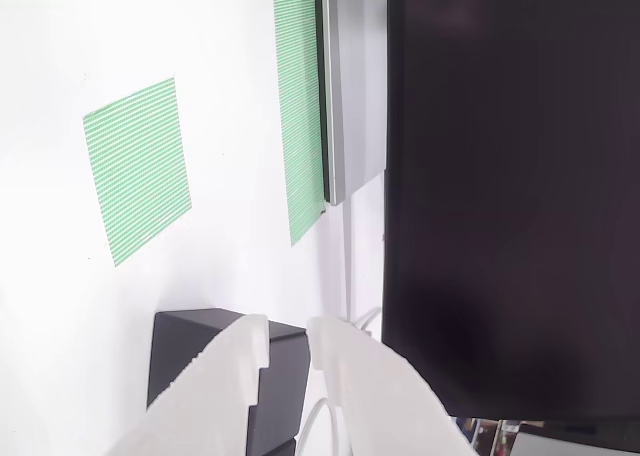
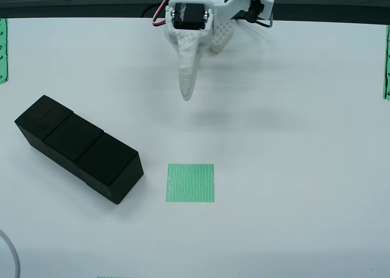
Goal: Stack 3 Blocks on the chosen place.
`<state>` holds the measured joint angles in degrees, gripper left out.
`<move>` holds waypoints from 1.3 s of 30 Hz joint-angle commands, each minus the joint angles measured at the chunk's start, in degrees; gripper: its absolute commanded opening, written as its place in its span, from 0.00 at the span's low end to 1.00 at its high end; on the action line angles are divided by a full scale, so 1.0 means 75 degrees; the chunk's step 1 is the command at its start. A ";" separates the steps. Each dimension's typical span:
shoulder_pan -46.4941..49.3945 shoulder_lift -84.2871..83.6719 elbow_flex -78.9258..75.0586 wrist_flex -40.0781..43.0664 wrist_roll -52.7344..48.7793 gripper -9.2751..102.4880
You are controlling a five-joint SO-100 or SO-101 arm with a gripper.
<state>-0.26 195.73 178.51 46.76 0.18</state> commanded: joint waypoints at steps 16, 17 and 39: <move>-0.0105 0.0164 0.0246 -0.0012 0.0070 0.08; -0.0094 0.0117 0.0246 -0.0070 0.0070 0.08; 0.1570 -0.9457 -0.8121 0.2098 0.2426 0.08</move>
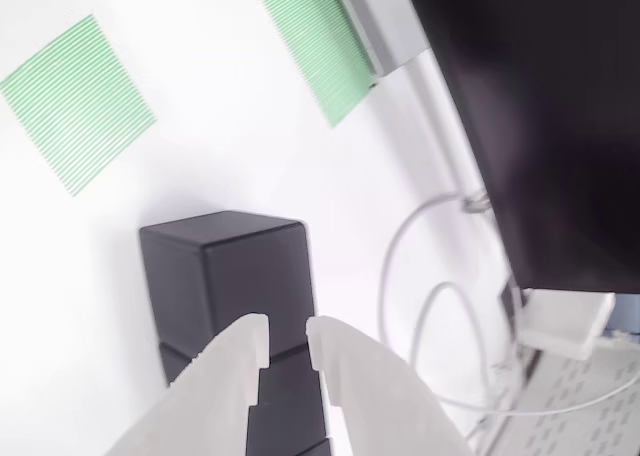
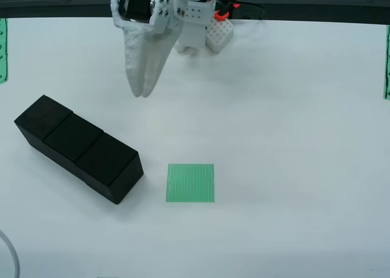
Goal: Stack 3 Blocks on the chosen place.
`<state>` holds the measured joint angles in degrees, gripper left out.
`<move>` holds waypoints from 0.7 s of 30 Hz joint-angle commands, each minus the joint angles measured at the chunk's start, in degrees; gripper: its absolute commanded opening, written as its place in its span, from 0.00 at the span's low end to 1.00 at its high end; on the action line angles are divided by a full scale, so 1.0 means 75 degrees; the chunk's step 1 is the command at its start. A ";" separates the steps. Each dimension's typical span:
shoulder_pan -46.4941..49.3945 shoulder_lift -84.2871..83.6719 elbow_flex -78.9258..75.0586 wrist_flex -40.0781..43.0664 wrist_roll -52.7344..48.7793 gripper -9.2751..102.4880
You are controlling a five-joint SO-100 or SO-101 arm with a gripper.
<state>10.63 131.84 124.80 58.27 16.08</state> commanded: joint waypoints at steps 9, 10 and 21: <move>0.0984 -0.3328 -0.3867 0.1805 0.1207 0.15; 0.0973 -0.3539 -0.4090 0.1980 0.1219 0.17; 0.0902 -0.4840 -0.4875 0.3023 0.1453 0.42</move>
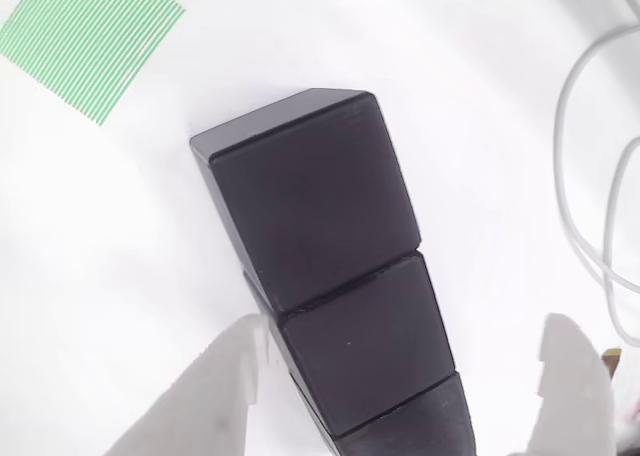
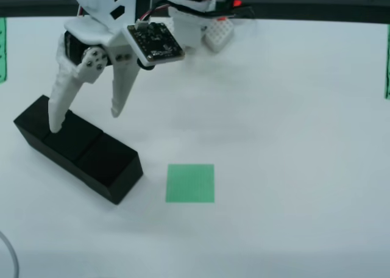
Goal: Stack 3 Blocks on the chosen place.
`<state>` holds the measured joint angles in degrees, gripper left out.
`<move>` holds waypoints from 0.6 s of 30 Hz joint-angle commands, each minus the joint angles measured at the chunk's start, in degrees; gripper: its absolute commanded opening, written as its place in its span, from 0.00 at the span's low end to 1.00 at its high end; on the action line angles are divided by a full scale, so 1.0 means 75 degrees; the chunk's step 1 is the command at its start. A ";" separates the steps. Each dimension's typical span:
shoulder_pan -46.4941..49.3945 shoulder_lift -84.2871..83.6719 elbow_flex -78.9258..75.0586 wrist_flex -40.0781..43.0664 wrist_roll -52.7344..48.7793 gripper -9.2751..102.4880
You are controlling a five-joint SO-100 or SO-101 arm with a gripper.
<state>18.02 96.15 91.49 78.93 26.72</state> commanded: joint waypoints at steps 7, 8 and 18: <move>-0.0176 -0.1043 -0.0984 0.0691 -0.0059 0.46; -0.0188 -0.1207 -0.1090 0.0680 -0.0059 0.46; -0.0387 -0.2531 -0.2133 0.0785 -0.0199 0.46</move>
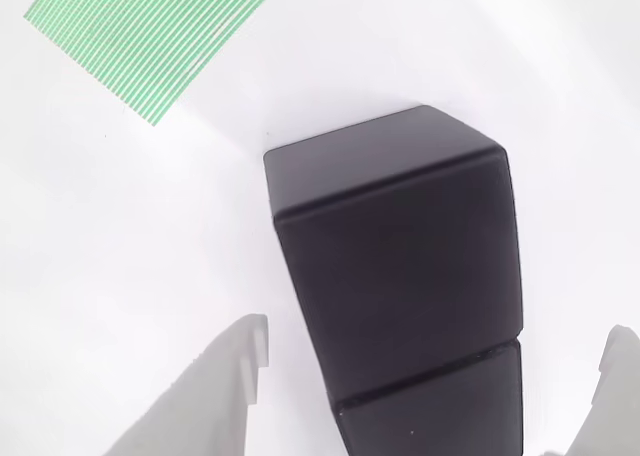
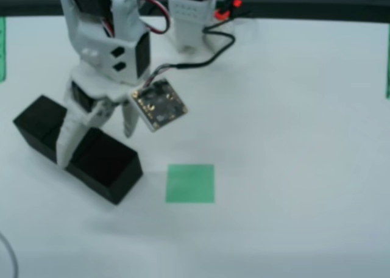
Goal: Stack 3 Blocks on the chosen place.
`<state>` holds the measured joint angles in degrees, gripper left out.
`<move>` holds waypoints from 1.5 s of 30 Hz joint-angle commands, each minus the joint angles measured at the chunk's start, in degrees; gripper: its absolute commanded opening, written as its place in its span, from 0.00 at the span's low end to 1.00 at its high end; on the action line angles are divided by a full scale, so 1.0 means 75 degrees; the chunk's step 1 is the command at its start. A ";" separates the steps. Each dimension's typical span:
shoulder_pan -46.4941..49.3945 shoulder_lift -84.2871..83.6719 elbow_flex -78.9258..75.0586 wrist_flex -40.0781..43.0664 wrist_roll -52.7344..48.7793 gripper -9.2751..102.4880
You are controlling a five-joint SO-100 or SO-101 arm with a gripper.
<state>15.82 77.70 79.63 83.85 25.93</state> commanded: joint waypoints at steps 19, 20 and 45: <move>-0.0094 -0.1453 -0.1137 0.0527 -0.0809 0.46; -0.0094 -0.1512 -0.1184 0.0527 -0.0809 0.45; -0.0902 -0.1160 -0.1207 0.0516 -0.1230 0.28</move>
<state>10.90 66.45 72.07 88.42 17.49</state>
